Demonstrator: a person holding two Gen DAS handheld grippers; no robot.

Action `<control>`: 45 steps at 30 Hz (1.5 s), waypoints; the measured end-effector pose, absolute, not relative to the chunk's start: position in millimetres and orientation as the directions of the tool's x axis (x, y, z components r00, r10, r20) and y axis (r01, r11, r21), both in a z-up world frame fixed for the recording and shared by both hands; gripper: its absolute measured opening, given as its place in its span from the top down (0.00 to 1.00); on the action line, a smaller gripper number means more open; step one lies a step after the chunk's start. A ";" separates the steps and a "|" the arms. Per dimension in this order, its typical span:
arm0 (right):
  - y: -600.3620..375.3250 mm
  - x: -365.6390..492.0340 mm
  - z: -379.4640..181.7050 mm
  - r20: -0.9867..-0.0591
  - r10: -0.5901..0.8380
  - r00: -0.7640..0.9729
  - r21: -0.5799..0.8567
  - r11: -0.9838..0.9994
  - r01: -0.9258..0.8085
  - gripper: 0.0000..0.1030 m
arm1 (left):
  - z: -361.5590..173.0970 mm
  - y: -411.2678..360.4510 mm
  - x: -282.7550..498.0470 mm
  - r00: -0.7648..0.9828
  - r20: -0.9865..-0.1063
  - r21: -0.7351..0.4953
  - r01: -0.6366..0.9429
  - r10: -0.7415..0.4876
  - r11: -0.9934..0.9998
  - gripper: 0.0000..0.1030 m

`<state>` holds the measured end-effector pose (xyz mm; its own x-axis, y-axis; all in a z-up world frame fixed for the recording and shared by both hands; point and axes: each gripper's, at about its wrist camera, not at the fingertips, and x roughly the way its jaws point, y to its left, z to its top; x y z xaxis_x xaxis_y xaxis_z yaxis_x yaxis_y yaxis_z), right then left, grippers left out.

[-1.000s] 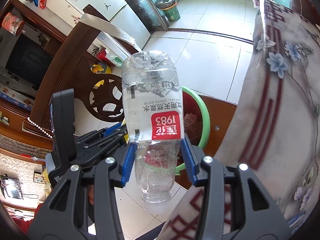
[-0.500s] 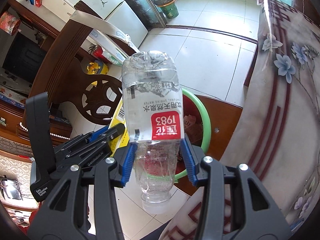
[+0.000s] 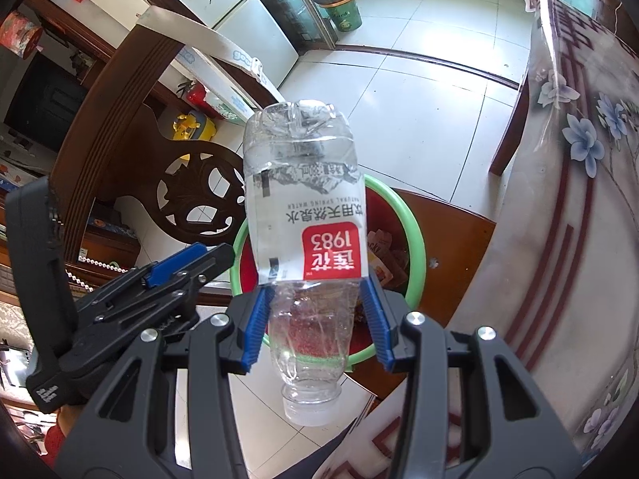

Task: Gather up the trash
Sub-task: 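Open left tool over bucket dropping package while right tool releases bottle inside, then move both open tools back over the table toward the remaining trash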

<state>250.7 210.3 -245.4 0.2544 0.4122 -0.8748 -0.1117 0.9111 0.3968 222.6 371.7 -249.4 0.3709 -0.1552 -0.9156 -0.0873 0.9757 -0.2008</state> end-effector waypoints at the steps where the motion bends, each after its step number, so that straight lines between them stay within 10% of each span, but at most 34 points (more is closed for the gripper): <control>1: 211.0 251.3 -245.9 -0.875 0.412 0.253 0.397 0.911 -0.113 0.58 | -247.6 373.2 221.3 0.374 -0.914 -0.203 -0.092 -0.155 0.975 0.65; 45: 205.1 195.2 -181.2 -0.856 0.357 0.374 0.288 0.930 -0.229 0.38 | -194.7 403.2 169.6 0.492 -0.864 -0.219 -0.172 -0.109 0.960 0.59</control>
